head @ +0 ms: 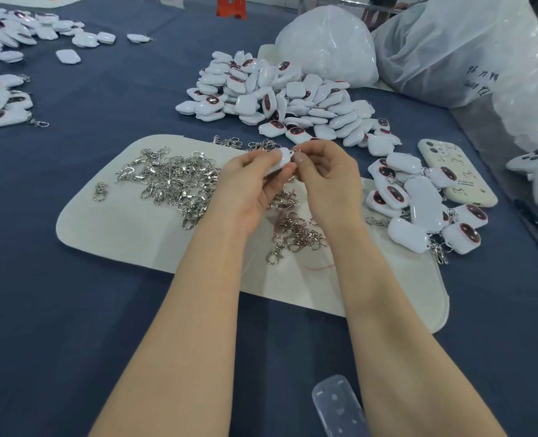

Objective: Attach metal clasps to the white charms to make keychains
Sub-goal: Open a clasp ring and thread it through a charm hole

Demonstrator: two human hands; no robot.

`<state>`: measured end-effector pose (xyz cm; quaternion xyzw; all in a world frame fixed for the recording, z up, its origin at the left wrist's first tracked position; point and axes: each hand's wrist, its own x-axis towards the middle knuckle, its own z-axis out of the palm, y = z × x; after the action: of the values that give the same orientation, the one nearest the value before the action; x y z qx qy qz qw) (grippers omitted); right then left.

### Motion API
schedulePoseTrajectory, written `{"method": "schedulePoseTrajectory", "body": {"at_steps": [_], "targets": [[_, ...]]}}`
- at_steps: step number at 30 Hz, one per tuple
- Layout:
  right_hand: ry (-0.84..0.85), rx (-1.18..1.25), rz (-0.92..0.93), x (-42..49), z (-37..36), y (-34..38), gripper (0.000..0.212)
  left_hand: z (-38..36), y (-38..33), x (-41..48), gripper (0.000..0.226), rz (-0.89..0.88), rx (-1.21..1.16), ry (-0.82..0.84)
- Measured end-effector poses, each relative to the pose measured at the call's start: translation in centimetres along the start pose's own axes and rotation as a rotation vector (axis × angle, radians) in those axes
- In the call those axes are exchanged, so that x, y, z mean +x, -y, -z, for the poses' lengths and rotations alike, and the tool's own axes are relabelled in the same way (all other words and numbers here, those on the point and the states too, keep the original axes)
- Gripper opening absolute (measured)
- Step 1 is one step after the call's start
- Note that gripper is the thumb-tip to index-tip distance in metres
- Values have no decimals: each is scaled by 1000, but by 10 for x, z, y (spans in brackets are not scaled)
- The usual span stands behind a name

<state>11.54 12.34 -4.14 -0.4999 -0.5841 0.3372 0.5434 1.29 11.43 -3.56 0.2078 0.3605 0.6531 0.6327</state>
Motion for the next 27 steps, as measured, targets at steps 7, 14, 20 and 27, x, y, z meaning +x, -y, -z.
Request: {"method": "schedulePoseTrajectory", "body": {"at_steps": [7, 14, 20, 27], "targets": [[-16, -223, 143, 0, 0, -4, 9, 6, -2, 0, 5, -2, -64, -42], [49, -449, 182, 1, 4, -2, 13, 7, 4, 2, 21, -298, 446, -42], [119, -468, 140, 0, 5, -4, 13, 7, 2, 0, 35, -469, 784, -4], [69, -169, 24, 1, -2, -4, 11, 4, 4, 4, 11, -142, 147, -102]]}}
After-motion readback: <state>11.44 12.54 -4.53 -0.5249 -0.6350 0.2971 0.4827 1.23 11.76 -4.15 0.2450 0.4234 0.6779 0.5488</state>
